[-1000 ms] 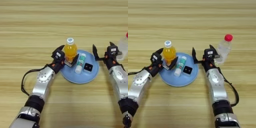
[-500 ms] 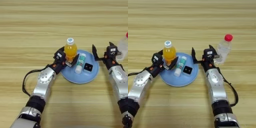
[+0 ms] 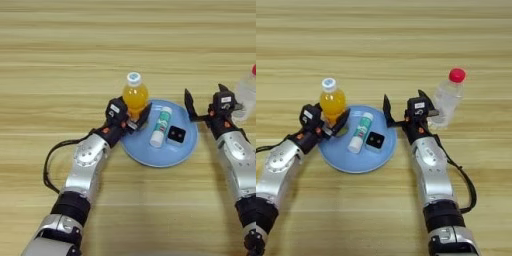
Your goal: Move the objects on the table
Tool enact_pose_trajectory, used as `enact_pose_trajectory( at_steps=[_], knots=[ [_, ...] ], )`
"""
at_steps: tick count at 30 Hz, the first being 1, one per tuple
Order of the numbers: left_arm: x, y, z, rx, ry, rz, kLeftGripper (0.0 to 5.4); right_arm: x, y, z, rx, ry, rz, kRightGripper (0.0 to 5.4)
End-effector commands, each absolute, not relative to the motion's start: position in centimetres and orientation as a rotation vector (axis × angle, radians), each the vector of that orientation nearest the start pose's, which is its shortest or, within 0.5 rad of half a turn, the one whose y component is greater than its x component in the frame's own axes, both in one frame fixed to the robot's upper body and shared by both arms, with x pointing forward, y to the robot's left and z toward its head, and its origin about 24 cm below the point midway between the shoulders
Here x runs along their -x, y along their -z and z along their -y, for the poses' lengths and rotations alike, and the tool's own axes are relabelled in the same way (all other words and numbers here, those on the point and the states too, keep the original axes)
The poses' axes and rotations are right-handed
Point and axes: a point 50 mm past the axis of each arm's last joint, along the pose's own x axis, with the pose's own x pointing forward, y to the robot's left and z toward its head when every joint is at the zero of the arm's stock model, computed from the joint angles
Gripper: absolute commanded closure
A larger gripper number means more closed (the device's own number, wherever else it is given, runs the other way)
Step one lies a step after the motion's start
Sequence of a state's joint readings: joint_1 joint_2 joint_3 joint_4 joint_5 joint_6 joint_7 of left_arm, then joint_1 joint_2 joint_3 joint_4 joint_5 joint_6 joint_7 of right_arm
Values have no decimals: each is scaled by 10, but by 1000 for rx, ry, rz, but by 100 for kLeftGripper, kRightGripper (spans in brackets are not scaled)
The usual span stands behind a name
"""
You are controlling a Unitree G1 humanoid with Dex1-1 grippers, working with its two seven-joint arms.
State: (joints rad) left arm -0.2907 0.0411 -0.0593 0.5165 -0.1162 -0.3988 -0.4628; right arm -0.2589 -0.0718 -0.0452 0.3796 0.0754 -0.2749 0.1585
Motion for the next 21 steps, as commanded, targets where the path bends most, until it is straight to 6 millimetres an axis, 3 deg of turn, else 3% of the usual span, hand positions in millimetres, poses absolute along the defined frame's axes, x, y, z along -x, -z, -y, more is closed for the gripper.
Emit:
enact_pose_trajectory(
  at_steps=[1, 12, 21],
  knots=[
    [-298, -58, -122, 37, 477, 255, 202, -299, -50, 152, 5, -150, 153, 0],
    [-300, -77, -155, 43, 337, 310, 202, -299, -49, 153, 5, -150, 150, 0],
    [-308, -56, -183, -27, 193, 197, 202, -299, -48, 153, 5, -151, 148, 0]
  ],
)
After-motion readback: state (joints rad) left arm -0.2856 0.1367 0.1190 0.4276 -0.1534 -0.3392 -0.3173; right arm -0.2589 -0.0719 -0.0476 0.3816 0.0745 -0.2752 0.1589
